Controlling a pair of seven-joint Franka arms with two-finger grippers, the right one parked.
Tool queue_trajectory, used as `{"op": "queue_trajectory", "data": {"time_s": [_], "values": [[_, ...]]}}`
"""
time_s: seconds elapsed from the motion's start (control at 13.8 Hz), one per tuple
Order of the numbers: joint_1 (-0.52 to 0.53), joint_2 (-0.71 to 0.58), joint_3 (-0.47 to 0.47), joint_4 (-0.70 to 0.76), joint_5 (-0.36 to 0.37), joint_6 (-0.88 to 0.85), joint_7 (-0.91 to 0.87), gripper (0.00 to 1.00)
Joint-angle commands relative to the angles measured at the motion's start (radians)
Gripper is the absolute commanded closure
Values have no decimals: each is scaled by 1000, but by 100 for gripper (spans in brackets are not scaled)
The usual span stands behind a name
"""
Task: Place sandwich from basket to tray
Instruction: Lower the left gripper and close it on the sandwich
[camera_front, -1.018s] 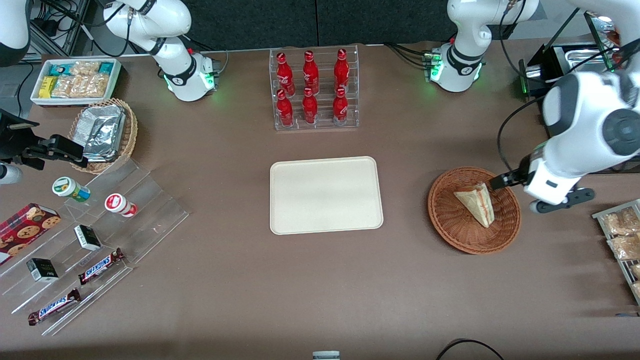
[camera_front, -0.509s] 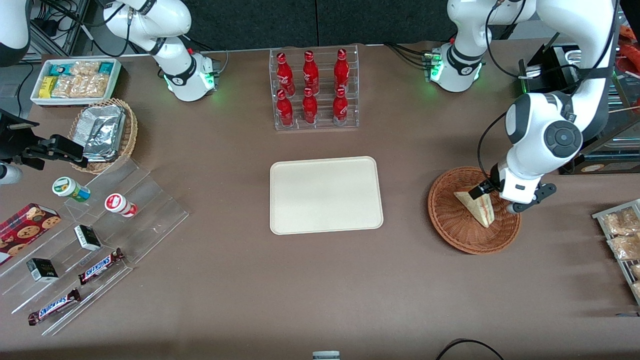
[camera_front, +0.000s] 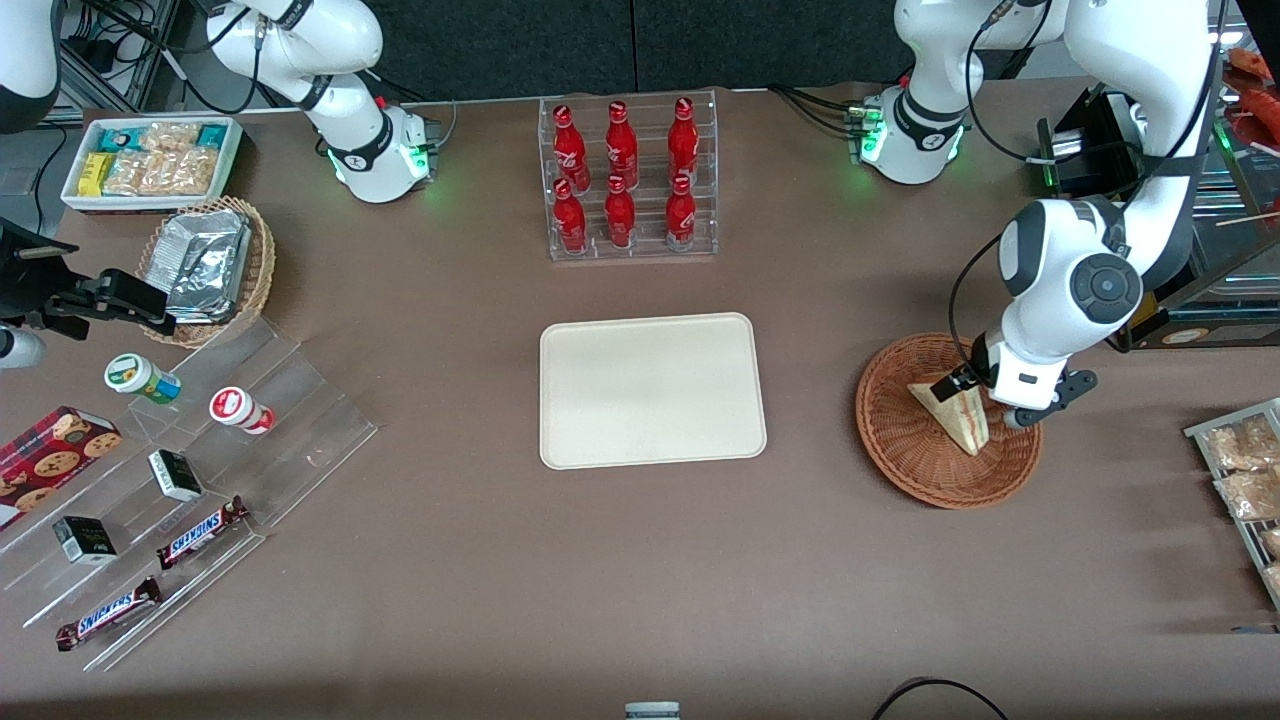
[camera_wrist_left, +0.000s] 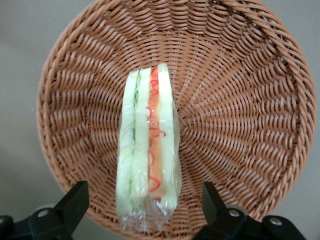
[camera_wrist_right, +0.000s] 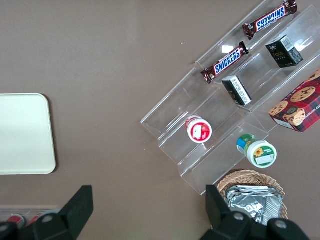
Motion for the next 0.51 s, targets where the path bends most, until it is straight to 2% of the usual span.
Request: {"op": "queue_trajectory", "data": {"time_s": [0.0,0.15,0.22,0.29,0.36,0.44], "values": [[1,30,0,-7,13,48,-22,0],[1,42,2,-5,13,53,-22,0],[1,44,2,-4,13,54,-22,4],[1,50,2,-3,13,54,-24,44],[1,55,2,-2,13,54,-22,91],[0,55,2,-2,13,53,-21,100]]}}
